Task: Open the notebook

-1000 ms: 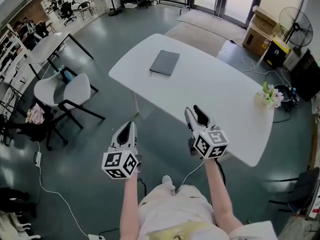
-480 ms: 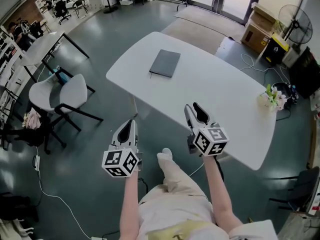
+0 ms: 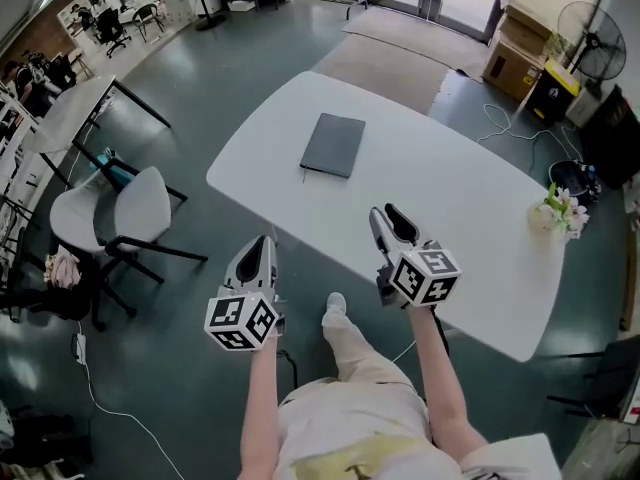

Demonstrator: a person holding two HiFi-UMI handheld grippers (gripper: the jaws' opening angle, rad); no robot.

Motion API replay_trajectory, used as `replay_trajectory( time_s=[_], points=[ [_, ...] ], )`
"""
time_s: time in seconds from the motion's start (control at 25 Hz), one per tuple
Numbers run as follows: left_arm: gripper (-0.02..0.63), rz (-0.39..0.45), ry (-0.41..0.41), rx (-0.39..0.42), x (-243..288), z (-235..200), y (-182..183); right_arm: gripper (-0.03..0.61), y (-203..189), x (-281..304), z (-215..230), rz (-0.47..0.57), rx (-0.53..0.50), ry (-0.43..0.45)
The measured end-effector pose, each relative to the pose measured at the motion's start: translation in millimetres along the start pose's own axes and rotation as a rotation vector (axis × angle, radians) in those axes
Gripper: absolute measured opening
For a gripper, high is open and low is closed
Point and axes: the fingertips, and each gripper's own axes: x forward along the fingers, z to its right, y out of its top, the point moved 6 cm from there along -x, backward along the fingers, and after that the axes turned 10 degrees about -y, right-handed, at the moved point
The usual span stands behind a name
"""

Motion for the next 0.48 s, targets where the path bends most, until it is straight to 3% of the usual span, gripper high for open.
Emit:
replay_trajectory(
  time_s=[0.48],
  points=[
    [0.000,-0.063,-0.049,-0.051,99,-63,15,0.127,10,98,27,-0.052,0.058,-0.072]
  ],
)
